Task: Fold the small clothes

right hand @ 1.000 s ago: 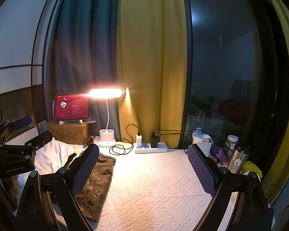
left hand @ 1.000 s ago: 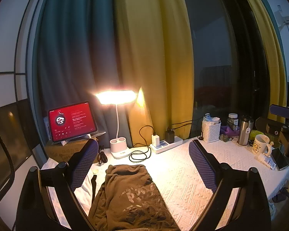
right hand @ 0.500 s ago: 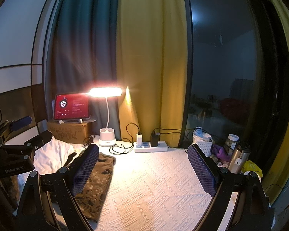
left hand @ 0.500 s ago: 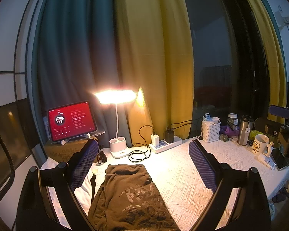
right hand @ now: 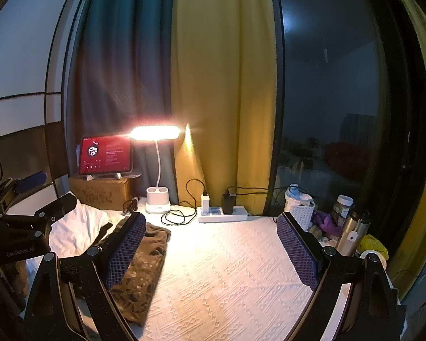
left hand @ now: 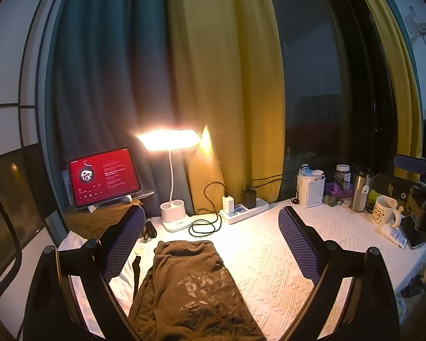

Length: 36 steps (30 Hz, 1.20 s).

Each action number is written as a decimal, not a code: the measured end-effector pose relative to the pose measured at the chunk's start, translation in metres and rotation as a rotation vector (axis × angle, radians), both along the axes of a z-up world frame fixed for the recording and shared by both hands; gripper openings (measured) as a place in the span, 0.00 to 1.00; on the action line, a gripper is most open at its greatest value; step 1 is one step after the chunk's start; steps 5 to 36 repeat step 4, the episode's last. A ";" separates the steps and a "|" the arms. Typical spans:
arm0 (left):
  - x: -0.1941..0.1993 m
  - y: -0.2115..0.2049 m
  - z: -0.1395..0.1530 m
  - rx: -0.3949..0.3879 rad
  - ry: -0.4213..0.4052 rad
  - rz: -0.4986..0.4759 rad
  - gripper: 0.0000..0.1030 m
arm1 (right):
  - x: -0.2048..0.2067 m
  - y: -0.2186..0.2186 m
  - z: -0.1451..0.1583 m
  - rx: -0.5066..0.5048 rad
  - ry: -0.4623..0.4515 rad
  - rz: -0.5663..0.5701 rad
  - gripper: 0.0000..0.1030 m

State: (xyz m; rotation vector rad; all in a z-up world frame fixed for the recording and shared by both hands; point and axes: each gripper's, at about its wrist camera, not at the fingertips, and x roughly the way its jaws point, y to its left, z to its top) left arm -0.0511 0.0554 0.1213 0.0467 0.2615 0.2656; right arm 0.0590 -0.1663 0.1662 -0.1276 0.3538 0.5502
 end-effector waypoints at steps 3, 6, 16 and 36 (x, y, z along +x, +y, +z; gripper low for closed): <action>0.002 0.001 -0.001 -0.001 0.001 0.000 0.92 | 0.002 0.001 -0.001 -0.003 0.005 0.004 0.92; 0.003 0.003 -0.001 -0.001 0.003 0.000 0.92 | 0.003 0.002 -0.002 -0.005 0.007 0.004 0.92; 0.003 0.003 -0.001 -0.001 0.003 0.000 0.92 | 0.003 0.002 -0.002 -0.005 0.007 0.004 0.92; 0.003 0.003 -0.001 -0.001 0.003 0.000 0.92 | 0.003 0.002 -0.002 -0.005 0.007 0.004 0.92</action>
